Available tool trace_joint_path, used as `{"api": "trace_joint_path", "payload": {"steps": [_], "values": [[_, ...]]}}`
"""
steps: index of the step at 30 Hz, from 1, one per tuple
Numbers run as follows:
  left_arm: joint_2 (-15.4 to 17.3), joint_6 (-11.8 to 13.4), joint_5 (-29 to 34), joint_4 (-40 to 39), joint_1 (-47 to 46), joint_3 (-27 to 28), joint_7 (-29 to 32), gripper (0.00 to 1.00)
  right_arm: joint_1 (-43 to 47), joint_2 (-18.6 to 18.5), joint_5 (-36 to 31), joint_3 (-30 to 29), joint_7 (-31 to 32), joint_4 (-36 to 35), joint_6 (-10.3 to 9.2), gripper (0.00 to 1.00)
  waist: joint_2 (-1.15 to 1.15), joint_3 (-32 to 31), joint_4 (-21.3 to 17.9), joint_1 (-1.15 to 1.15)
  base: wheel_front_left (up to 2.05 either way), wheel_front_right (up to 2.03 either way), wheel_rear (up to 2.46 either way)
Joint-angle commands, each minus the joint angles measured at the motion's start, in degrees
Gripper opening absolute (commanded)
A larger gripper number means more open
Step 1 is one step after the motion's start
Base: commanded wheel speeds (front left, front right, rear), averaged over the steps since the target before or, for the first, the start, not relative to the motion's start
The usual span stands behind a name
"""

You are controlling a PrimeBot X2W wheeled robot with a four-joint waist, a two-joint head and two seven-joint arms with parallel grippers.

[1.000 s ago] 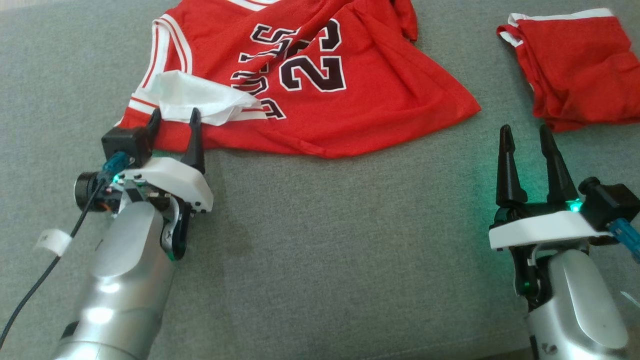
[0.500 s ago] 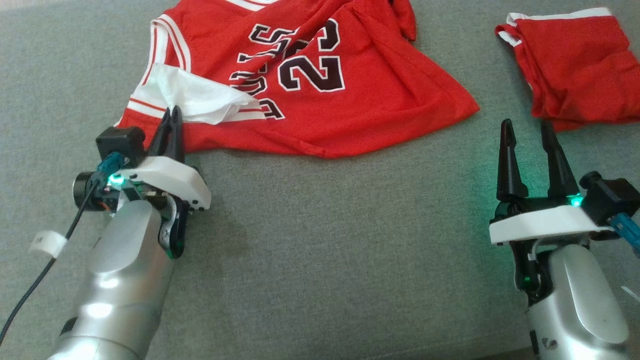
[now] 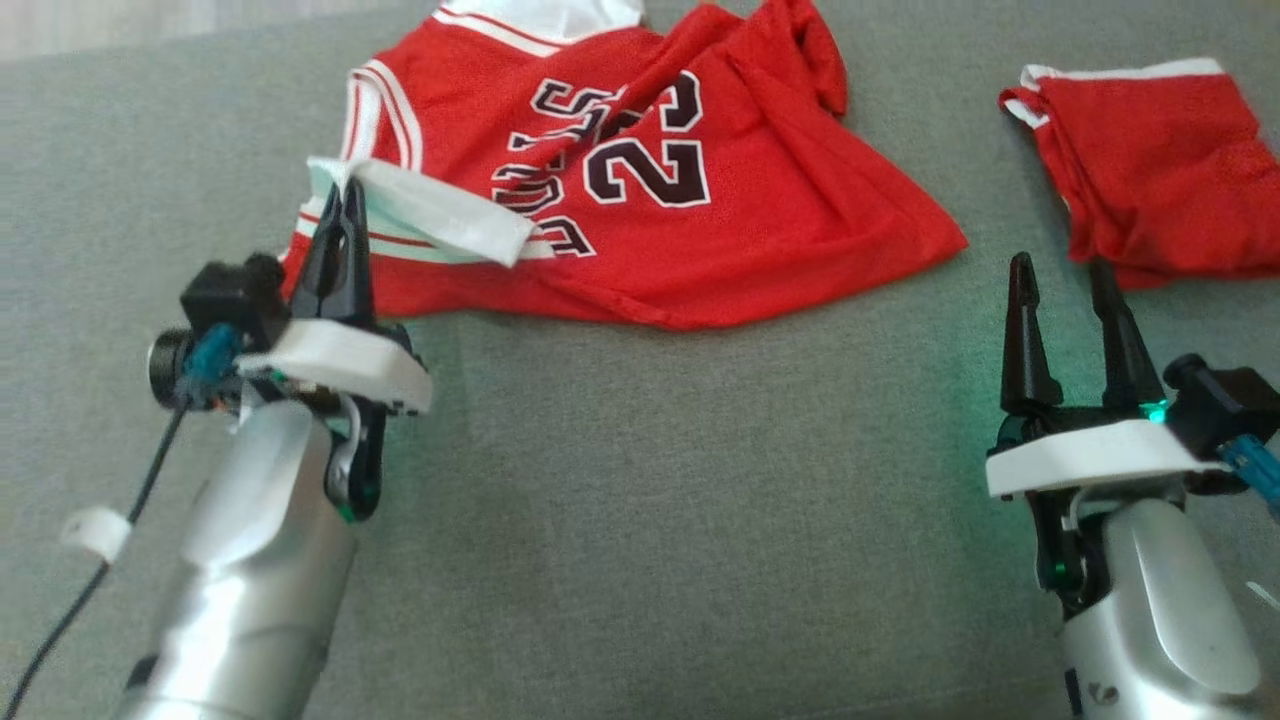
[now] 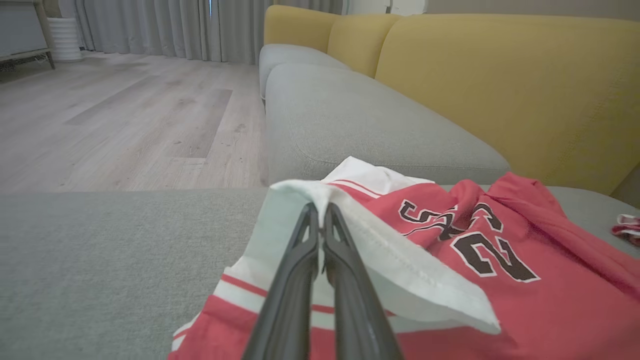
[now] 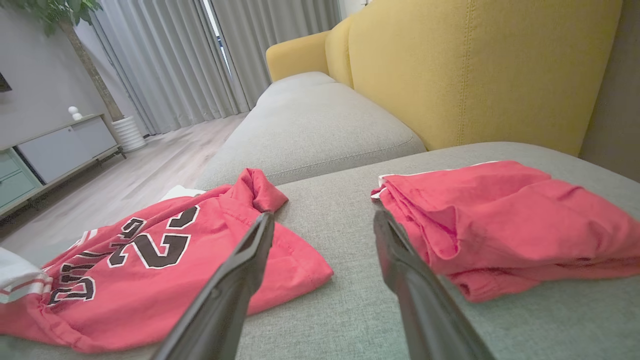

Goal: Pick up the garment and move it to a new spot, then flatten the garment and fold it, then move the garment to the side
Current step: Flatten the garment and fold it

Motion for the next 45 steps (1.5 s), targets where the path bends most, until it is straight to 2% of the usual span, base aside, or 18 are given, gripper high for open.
{"api": "trace_joint_path", "payload": {"steps": [1,12,20,27,34,40,45], "values": [[1.91,0.65,0.37,-2.48,0.68,1.92,-0.8,0.0,0.75,-0.14,-0.59,1.02,-0.62,-1.32,-0.05,1.0,0.0,-1.18,0.94,0.0,0.0,0.0,0.0],[2.56,2.73,0.05,-13.69,11.93,1.47,-0.13,0.0,2.98,-0.14,-1.53,-0.75,-0.49,1.15,-0.05,1.0,0.0,-6.42,4.83,0.0,0.0,0.0,0.0],[3.25,4.55,-0.82,-20.1,17.83,1.25,2.35,0.0,1.13,-0.14,-2.31,-5.39,2.48,6.66,-0.05,1.0,0.0,-7.41,7.03,0.0,0.0,0.0,0.0],[3.05,5.31,-0.88,-23.65,19.41,0.26,3.67,0.0,-6.03,-0.14,0.86,-6.53,6.71,16.51,-0.05,1.0,0.0,-5.77,8.78,0.0,0.0,0.0,0.0],[2.83,5.41,-0.78,-24.48,18.83,-0.56,4.29,0.0,-12.91,-0.14,4.96,-5.75,5.86,25.88,-0.05,1.0,0.0,-4.23,9.69,0.0,0.0,0.0,0.0],[2.77,5.43,-0.88,-24.43,17.67,-0.75,4.11,0.0,-18.45,-0.14,2.72,-6.23,5.08,37.03,-0.05,1.0,0.0,-3.3,10.05,0.0,0.0,0.0,0.0],[2.99,5.59,-1.04,-24.2,17.29,-0.59,3.71,0.0,-22.17,-0.14,3.55,-3.9,3.74,44.57,-0.05,1.0,0.0,-3.07,9.79,0.0,0.0,0.0,0.0]]}}
